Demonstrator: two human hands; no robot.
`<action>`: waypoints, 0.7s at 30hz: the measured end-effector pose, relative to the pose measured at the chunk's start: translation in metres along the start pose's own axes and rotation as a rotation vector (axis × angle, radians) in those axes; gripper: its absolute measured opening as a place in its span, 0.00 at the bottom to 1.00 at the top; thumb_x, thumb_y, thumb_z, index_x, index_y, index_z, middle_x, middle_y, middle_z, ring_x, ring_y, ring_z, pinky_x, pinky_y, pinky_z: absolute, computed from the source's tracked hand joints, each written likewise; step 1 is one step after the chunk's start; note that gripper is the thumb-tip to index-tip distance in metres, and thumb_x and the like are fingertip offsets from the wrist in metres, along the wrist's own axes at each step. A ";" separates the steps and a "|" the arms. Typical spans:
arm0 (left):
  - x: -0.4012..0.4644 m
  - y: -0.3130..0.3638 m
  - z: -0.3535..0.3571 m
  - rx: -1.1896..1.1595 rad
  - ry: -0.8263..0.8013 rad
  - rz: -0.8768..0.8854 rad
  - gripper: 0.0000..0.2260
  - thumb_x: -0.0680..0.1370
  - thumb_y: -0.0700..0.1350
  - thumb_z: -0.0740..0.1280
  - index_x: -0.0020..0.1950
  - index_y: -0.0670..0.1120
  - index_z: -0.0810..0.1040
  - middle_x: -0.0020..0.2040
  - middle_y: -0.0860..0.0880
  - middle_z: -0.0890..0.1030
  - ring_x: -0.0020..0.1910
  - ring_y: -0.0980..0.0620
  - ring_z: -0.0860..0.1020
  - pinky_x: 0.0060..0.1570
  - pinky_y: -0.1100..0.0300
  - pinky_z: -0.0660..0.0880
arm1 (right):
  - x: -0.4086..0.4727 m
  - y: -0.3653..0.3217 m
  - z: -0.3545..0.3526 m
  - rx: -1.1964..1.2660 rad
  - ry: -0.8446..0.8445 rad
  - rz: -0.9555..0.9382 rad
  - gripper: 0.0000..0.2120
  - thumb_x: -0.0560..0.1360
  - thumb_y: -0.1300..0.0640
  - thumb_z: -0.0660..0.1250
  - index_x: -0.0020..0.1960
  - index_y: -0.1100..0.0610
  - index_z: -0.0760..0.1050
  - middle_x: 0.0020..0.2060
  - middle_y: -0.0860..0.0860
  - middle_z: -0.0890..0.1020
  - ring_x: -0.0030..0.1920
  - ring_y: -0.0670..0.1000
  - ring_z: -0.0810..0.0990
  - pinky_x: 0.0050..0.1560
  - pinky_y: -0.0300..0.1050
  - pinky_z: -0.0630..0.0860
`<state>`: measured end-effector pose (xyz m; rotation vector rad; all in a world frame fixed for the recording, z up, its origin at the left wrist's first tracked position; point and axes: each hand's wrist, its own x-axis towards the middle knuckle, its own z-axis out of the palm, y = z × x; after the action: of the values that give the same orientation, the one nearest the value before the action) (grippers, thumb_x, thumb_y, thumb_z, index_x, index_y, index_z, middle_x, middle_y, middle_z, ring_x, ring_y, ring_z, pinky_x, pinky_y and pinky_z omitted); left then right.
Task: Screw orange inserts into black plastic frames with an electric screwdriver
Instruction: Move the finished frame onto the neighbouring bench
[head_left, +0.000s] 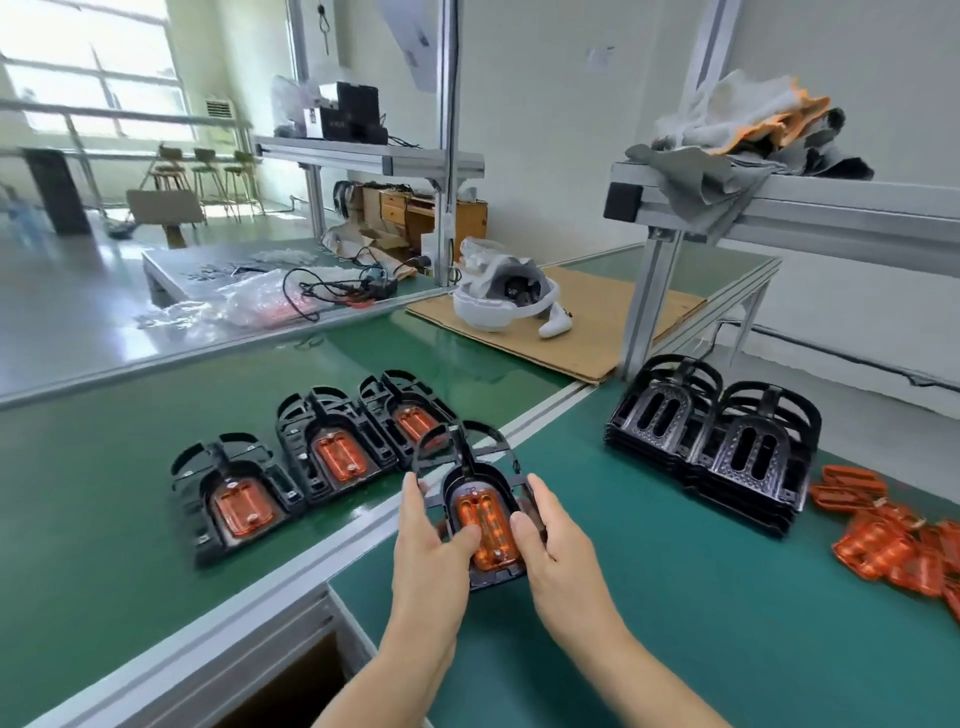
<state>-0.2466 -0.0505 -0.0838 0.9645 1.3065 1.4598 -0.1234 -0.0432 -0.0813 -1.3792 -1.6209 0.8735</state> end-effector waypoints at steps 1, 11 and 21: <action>0.003 0.000 -0.007 -0.001 0.015 0.004 0.38 0.76 0.32 0.65 0.77 0.58 0.52 0.73 0.53 0.65 0.69 0.48 0.68 0.67 0.45 0.68 | 0.003 -0.002 0.007 0.000 -0.017 -0.004 0.24 0.83 0.53 0.56 0.77 0.53 0.57 0.64 0.38 0.65 0.64 0.35 0.63 0.53 0.14 0.55; 0.019 0.012 -0.076 0.078 0.223 0.104 0.38 0.75 0.33 0.65 0.78 0.54 0.51 0.76 0.55 0.59 0.73 0.53 0.62 0.71 0.47 0.62 | 0.029 -0.032 0.076 -0.007 -0.190 -0.087 0.25 0.83 0.51 0.55 0.78 0.51 0.54 0.70 0.41 0.65 0.65 0.32 0.63 0.55 0.15 0.53; 0.058 0.023 -0.163 0.046 0.465 0.147 0.36 0.74 0.32 0.65 0.76 0.56 0.55 0.72 0.49 0.68 0.66 0.46 0.72 0.63 0.43 0.71 | 0.044 -0.069 0.153 -0.224 -0.315 -0.416 0.25 0.84 0.63 0.52 0.79 0.54 0.51 0.78 0.46 0.52 0.77 0.41 0.48 0.64 0.21 0.40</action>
<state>-0.4208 -0.0384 -0.0830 0.7881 1.6316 1.8494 -0.2937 -0.0107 -0.0786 -1.0196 -2.2041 0.6981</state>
